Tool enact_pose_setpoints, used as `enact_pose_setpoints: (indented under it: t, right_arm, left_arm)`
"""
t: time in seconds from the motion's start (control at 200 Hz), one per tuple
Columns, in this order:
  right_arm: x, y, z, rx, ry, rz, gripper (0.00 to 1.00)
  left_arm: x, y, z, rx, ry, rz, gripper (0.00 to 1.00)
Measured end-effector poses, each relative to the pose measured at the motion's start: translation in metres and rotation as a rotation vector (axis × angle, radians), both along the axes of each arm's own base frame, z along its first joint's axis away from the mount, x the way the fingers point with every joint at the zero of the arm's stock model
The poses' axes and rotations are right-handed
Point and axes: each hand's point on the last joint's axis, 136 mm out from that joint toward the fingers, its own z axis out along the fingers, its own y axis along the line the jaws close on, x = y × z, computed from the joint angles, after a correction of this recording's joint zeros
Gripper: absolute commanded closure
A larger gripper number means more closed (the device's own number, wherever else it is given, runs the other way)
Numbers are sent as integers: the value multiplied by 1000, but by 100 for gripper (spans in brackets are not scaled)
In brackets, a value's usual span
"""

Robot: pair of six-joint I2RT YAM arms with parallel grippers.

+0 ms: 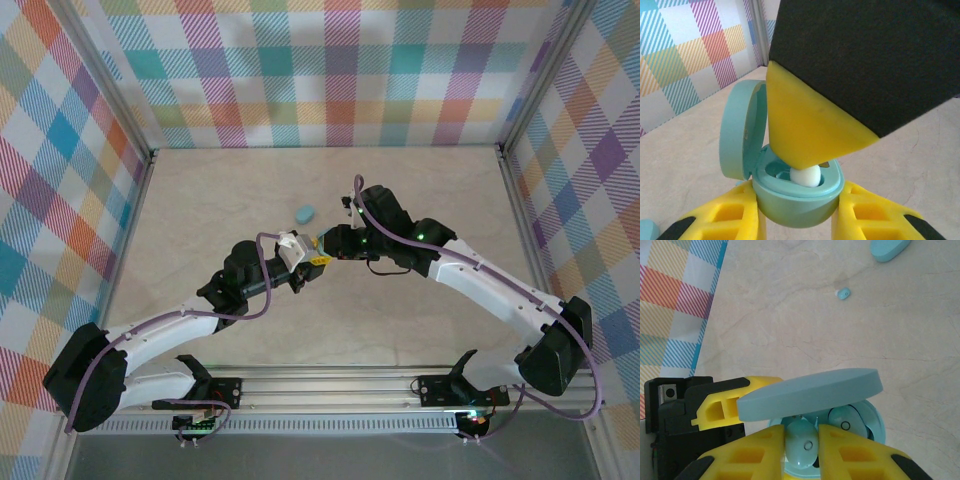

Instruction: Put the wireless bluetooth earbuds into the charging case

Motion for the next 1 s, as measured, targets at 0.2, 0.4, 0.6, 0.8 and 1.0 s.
enact_pose_setpoints:
  t: [0.2,0.4,0.6,0.8,1.0]
  right_arm:
    - [0,1,1,4,0,3,73]
    - [1,2,2,5,-1,3,72]
    - [1,2,6,7,-4,3,72]
    - [1,1,10,3,-17,7,72]
    - [0,-4,24,10,-65,13,72]
  left_arm:
    - [0,0,1,1,-3,-1,100]
    - [0,0,1,4,-7,-2,100]
    - [0,0,0,6,-8,-2,100]
    - [0,1,1,4,-10,3,100]
    - [5,6,1,-28,5,48,100]
